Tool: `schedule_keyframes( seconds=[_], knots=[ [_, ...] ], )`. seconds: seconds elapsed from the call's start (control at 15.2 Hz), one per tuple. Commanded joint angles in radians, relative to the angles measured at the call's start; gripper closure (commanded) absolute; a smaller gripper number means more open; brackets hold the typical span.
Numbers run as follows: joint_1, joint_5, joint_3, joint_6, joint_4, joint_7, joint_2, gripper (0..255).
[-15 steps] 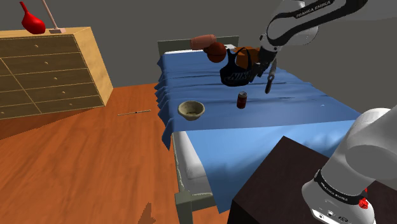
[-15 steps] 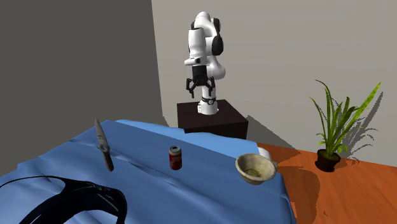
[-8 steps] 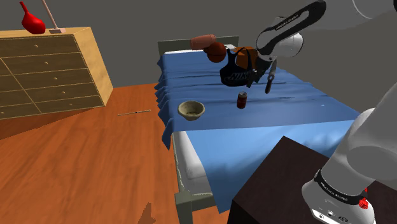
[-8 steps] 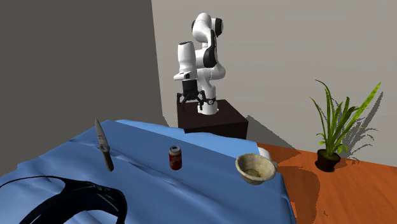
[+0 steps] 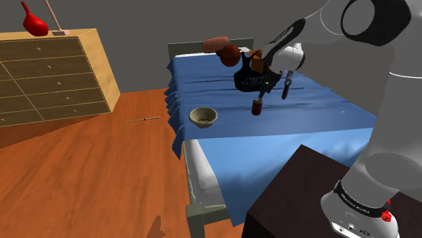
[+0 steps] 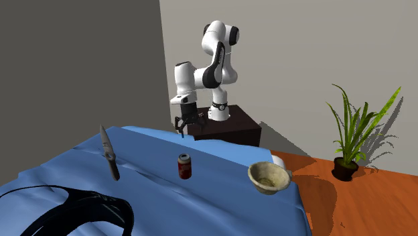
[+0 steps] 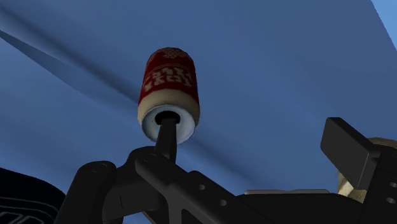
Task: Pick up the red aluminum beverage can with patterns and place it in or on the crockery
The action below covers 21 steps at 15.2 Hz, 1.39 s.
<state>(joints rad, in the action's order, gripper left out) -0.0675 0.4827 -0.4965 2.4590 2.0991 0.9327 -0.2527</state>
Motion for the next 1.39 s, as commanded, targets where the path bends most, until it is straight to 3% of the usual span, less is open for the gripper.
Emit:
schedule_keyframes(
  seconds=[0.0,0.33,0.86,1.32],
  knots=[
    [-0.041,0.068,0.02,-0.009,-0.073,0.064,-0.089,0],
    [-0.141,0.166,0.075,-0.033,-0.252,0.153,-0.282,0],
    [-0.161,0.215,0.115,0.015,-0.286,0.18,-0.367,0],
    [-0.161,0.215,0.115,0.015,-0.286,0.18,-0.367,0]
  ],
)
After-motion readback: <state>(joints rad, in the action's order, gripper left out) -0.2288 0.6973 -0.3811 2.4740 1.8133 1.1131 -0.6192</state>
